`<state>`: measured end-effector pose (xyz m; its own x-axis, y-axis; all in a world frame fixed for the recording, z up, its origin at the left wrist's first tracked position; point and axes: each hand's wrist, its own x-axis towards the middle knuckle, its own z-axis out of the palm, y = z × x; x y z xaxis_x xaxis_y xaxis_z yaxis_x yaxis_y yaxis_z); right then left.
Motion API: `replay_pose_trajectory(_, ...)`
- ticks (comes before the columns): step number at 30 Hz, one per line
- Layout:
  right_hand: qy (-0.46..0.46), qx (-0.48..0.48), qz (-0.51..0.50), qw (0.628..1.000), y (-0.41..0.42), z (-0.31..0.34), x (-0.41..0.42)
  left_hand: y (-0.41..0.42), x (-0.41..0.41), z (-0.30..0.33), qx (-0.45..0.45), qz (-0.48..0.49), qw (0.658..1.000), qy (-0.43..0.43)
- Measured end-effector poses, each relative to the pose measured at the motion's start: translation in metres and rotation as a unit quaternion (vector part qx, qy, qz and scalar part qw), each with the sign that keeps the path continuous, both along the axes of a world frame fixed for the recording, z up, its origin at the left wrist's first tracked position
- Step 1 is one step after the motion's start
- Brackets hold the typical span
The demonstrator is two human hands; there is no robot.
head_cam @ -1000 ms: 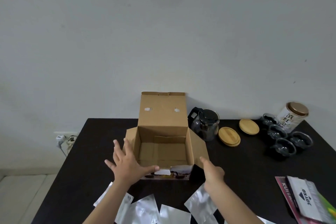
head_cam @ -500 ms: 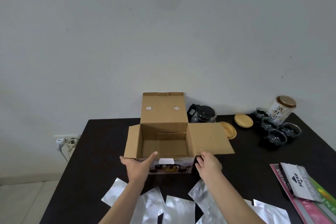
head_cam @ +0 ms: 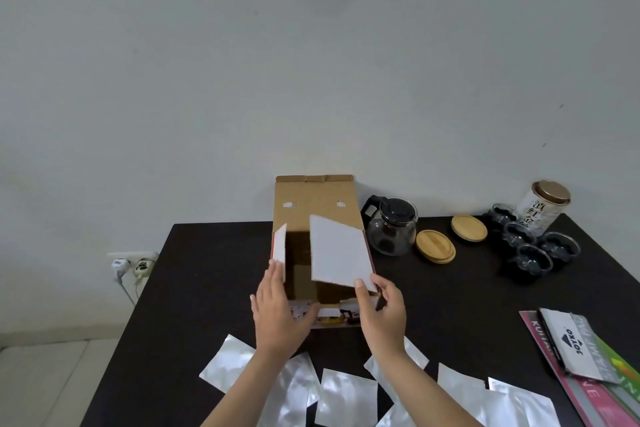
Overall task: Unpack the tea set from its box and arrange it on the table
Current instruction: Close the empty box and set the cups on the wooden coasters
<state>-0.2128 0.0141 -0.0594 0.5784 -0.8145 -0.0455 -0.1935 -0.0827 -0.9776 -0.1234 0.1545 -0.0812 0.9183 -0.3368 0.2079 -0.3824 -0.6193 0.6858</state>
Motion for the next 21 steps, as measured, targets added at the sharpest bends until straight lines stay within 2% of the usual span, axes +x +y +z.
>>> replay_pose_trajectory(6,0.008,-0.041,0.000,0.999,-0.014,-0.002,0.018,0.004,0.004,-0.020,0.076,-0.042,0.996,-0.033)
replay_pose_trajectory(11,0.022,-0.046,0.004,0.999,-0.047,0.014,0.066,0.008,0.007,-0.026,0.106,-0.062,0.991,-0.057)
replay_pose_trajectory(17,0.129,-0.049,0.075,0.988,-0.083,0.025,0.124,0.013,0.011,-0.029,0.112,-0.087,0.987,-0.075)
replay_pose_trajectory(21,0.146,-0.021,0.131,0.980,-0.090,0.028,0.139,0.013,0.011,-0.032,0.118,-0.088,0.985,-0.087)
